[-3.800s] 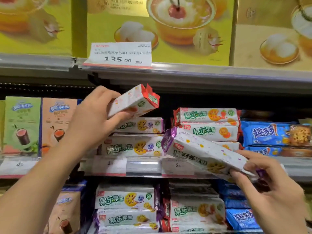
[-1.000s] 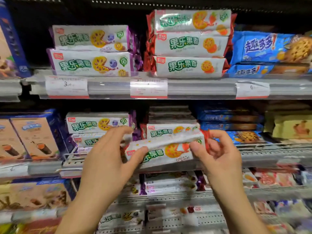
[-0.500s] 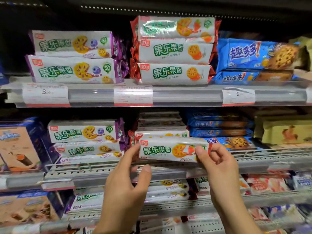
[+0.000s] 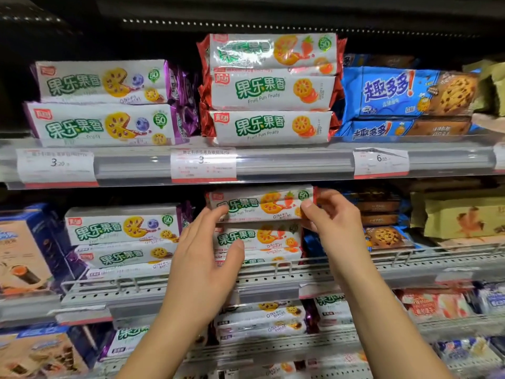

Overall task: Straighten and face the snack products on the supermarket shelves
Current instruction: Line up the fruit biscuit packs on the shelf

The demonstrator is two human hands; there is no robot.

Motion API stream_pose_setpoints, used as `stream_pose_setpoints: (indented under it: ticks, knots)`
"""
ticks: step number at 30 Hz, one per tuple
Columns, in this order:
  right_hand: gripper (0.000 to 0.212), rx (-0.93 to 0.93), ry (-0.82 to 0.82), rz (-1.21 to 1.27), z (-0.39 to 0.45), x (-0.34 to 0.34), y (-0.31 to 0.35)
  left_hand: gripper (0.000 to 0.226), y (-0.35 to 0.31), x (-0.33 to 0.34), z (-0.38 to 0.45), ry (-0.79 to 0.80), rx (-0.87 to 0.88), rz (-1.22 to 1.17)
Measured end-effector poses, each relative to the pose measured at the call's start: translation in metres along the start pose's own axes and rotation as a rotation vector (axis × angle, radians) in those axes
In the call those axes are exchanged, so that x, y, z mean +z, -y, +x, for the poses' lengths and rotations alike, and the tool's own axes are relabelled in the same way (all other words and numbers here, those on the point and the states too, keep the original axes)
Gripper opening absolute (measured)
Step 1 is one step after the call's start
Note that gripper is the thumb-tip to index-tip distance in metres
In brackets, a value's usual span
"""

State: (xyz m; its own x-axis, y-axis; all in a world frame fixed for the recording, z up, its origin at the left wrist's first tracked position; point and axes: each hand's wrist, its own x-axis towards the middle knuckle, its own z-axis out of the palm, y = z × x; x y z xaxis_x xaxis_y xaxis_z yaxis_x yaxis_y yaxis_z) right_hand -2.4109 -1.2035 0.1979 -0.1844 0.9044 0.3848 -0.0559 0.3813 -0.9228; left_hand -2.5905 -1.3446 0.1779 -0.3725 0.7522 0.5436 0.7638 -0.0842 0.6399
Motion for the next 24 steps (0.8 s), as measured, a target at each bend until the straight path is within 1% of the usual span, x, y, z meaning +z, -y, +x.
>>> stream_pose_setpoints:
  ticks: [2, 4, 5, 7, 9, 12, 14, 16, 19, 21, 22, 24]
  knots:
    - [0.016, -0.033, -0.003, -0.118, 0.009, 0.003, 0.0, 0.057, 0.003, 0.005, 0.006, 0.0, -0.007, 0.043]
    - [0.035, -0.054, -0.019, -0.225, 0.02, 0.006, -0.002, 0.057, 0.005, 0.009, 0.011, -0.007, -0.021, 0.071]
    - [0.037, -0.056, -0.041, -0.24, 0.025, 0.008, -0.005, 0.056, 0.005, 0.013, 0.013, -0.007, -0.022, 0.088]
    - [0.029, -0.048, -0.093, -0.268, 0.034, 0.012, -0.013, 0.055, 0.006, 0.019, 0.015, 0.009, -0.021, 0.152]
    - [0.028, -0.058, -0.133, -0.377, 0.04, 0.014, -0.023, 0.058, 0.01, 0.027, 0.017, 0.023, -0.017, 0.271]
    - [0.036, -0.115, -0.094, -0.532, 0.037, 0.014, -0.035, 0.059, 0.018, 0.036, 0.015, 0.038, 0.022, 0.511]
    - [0.037, -0.158, -0.063, -0.576, 0.034, 0.01, -0.036, 0.058, 0.022, 0.038, 0.012, 0.028, 0.025, 0.584]
    - [0.04, -0.188, -0.013, -0.61, 0.034, 0.003, -0.037, 0.058, 0.024, 0.041, 0.009, -0.006, 0.016, 0.591]
    - [0.05, -0.244, 0.081, -0.656, 0.03, -0.009, -0.035, 0.059, 0.019, 0.042, 0.006, -0.018, -0.002, 0.547]
    - [0.056, -0.279, 0.085, -0.636, 0.021, -0.02, -0.036, 0.058, 0.014, 0.043, 0.0, -0.029, -0.015, 0.487]
    - [0.055, -0.308, 0.065, -0.601, 0.013, -0.027, -0.038, 0.055, 0.013, 0.044, -0.005, -0.051, -0.004, 0.45]
    - [0.042, -0.392, 0.021, -0.555, -0.005, -0.043, -0.046, 0.048, 0.009, 0.048, -0.019, -0.107, 0.053, 0.378]
